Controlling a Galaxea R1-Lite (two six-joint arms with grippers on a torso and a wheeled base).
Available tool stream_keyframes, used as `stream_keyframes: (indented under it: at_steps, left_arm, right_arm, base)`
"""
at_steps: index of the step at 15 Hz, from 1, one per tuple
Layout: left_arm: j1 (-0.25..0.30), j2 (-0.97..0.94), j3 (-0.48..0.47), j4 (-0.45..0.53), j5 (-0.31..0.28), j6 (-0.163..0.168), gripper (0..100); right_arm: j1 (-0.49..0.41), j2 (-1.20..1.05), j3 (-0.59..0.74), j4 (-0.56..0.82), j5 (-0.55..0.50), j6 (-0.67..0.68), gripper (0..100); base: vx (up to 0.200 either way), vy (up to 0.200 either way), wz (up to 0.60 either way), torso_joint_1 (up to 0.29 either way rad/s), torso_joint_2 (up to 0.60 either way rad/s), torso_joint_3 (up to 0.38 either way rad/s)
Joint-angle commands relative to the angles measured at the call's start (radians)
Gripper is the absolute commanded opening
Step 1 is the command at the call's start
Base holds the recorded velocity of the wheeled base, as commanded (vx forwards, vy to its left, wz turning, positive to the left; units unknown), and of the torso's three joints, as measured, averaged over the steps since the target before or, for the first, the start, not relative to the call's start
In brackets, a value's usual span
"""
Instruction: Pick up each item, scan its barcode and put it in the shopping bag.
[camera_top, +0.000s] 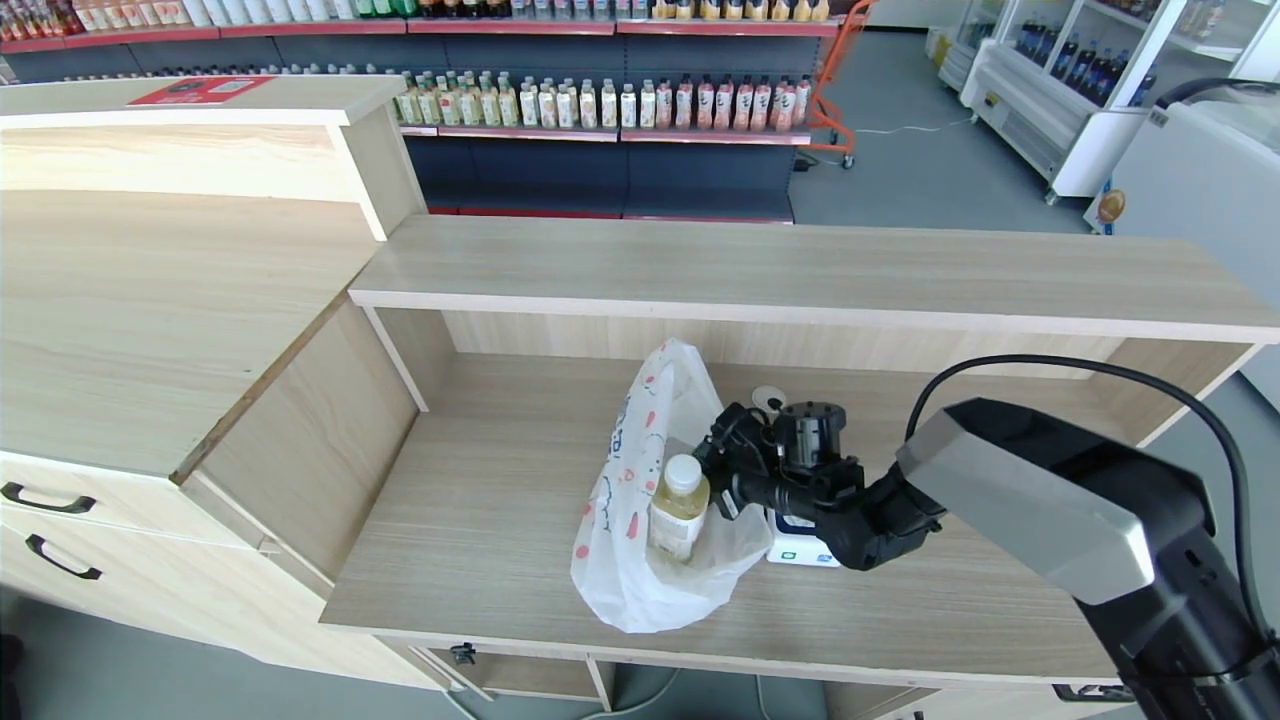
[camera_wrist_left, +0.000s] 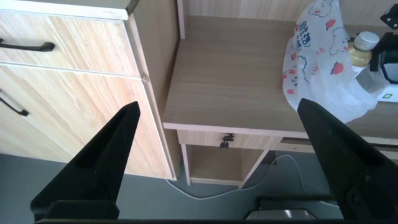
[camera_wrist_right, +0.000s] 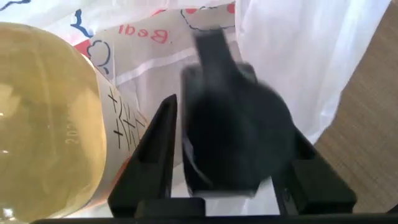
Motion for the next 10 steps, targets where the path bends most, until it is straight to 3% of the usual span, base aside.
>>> stream_keyframes:
  at_steps: [1, 3, 7, 10]
  left_arm:
    - [0.000, 0.000, 0.000, 0.000, -0.001, -0.001, 100]
    - [0.000, 0.000, 0.000, 0.000, 0.001, -0.001, 100]
    - [0.000, 0.000, 0.000, 0.000, -0.001, -0.001, 100]
    - [0.000, 0.000, 0.000, 0.000, 0.001, -0.001, 100]
  right_arm:
    - [-0.001, 0.002, -0.004, 0.003, 0.001, 0.002, 100]
    - [0.001, -0.030, -0.001, 0.003, 0.003, 0.057, 100]
    - [-0.019, -0.220, 0.036, 0.059, 0.003, 0.298, 100]
    - [-0.116, -0.490, 0.241, 0.128, 0.005, 0.367, 100]
  base:
    - [0.000, 0.000, 0.00, 0.000, 0.00, 0.000]
    - [0.000, 0.000, 0.00, 0.000, 0.00, 0.000]
    - [0.000, 0.000, 0.00, 0.000, 0.00, 0.000]
    - [0.000, 0.000, 0.00, 0.000, 0.00, 0.000]
